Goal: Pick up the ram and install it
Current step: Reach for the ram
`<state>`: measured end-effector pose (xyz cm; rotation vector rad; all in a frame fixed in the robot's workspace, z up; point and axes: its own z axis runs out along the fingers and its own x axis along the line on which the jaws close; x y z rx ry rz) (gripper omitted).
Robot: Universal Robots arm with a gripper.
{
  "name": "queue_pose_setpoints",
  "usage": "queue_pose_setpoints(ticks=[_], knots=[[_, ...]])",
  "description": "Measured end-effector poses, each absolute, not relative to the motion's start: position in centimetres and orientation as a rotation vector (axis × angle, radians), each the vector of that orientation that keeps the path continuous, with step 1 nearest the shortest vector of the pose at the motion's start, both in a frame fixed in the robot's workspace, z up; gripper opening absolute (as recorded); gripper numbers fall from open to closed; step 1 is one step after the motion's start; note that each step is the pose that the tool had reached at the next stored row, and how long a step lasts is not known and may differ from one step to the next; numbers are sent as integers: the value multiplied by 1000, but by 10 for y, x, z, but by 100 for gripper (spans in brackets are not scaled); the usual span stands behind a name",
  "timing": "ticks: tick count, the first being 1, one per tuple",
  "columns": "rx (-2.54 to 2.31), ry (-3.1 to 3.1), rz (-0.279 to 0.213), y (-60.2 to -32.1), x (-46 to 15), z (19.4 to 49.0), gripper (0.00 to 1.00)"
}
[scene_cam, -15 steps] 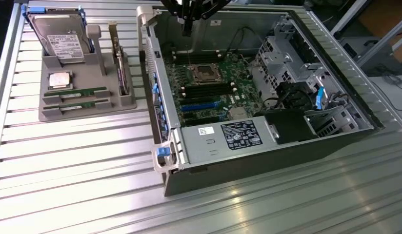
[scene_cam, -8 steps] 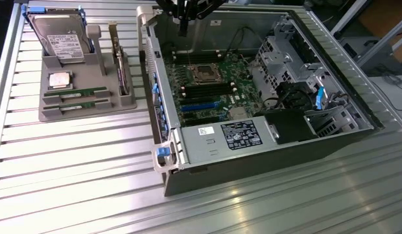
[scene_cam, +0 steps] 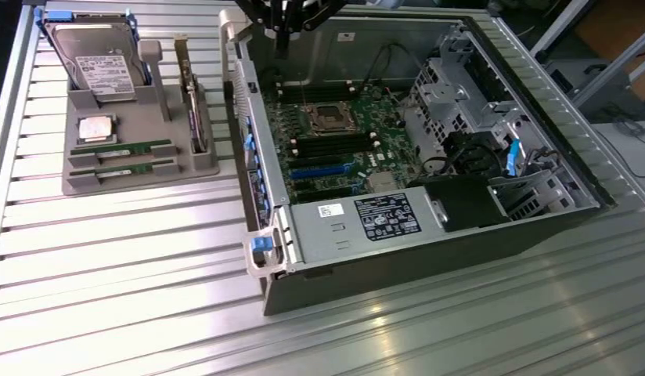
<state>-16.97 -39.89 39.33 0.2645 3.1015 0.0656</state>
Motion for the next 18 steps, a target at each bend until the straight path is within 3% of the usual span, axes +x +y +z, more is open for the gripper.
queue_pose_setpoints(ticks=[18], knots=[[265,3101,66,-399,-227,393,11]])
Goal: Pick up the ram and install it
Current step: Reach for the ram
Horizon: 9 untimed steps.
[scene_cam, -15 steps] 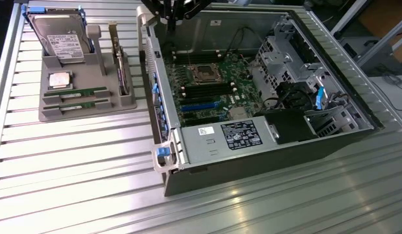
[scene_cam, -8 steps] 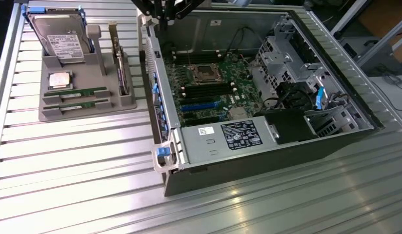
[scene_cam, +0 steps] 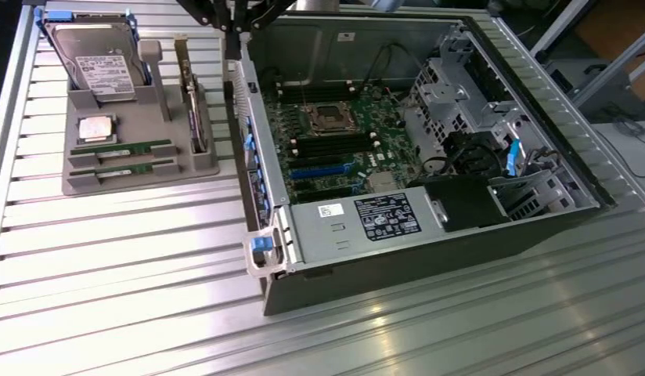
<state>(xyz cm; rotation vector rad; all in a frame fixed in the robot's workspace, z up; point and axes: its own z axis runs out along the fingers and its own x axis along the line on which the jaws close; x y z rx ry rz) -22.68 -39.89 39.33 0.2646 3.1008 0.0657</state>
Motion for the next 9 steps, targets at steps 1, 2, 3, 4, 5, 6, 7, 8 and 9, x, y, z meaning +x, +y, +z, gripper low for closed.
queue_pose_setpoints(ticks=[1,2,3,4,5,6,7,8,9], knots=[[265,3101,66,-399,-231,393,11],[264,3101,66,-399,-235,393,11],[264,3101,66,-399,-239,393,11],[264,3100,66,-399,-242,393,11],[265,3100,66,-399,-247,393,11],[264,3100,66,-399,-251,393,11],[264,3100,66,-399,-254,393,11],[264,3100,66,-399,-256,393,11],[264,3100,66,-399,-261,393,11]])
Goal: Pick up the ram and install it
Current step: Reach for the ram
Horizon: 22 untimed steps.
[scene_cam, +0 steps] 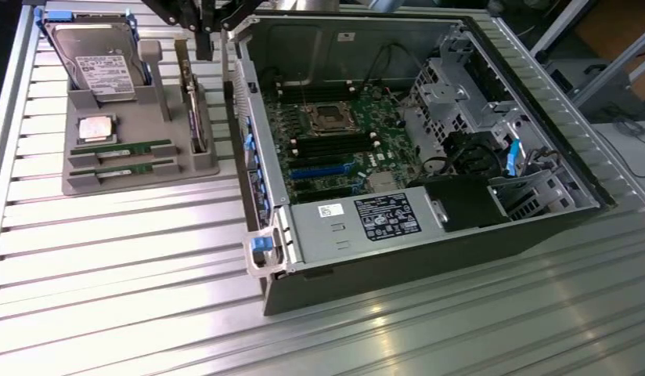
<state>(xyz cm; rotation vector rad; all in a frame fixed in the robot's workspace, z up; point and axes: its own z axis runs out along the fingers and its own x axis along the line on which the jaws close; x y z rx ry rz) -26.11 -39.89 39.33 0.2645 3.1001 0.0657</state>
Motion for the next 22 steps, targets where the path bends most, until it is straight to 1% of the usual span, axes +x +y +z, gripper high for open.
queue_pose_setpoints(ticks=[22], knots=[[264,3099,66,-399,-326,393,11]])
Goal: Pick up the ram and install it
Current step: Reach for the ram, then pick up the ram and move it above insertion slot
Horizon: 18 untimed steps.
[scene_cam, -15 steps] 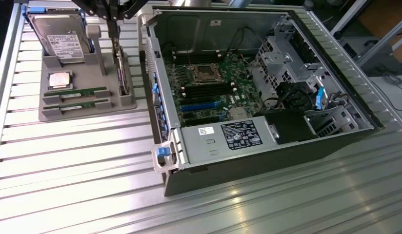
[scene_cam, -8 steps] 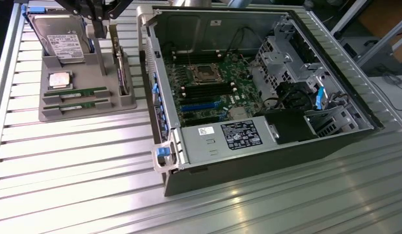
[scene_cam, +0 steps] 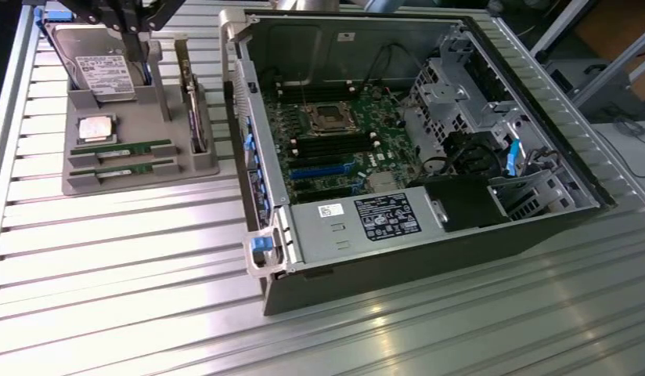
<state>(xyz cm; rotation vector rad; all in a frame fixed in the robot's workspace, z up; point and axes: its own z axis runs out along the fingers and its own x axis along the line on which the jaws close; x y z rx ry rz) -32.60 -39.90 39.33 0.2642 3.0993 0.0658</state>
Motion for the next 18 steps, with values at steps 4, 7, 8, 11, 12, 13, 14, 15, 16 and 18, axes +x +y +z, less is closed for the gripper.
queue_pose_setpoints(ticks=[4,7,8,11,12,13,14,15,16,18], knots=[[264,3099,66,-399,-343,393,11],[264,3099,66,-399,-356,393,11],[264,3099,66,-399,-359,393,11],[264,3099,66,-399,-360,393,11],[264,3099,66,-399,-360,393,11],[264,3099,66,-399,-360,393,11],[264,3099,66,-399,-360,393,11],[262,3099,66,-399,-360,393,11],[242,3101,66,-399,-360,393,11],[136,3109,68,-399,-360,393,11]])
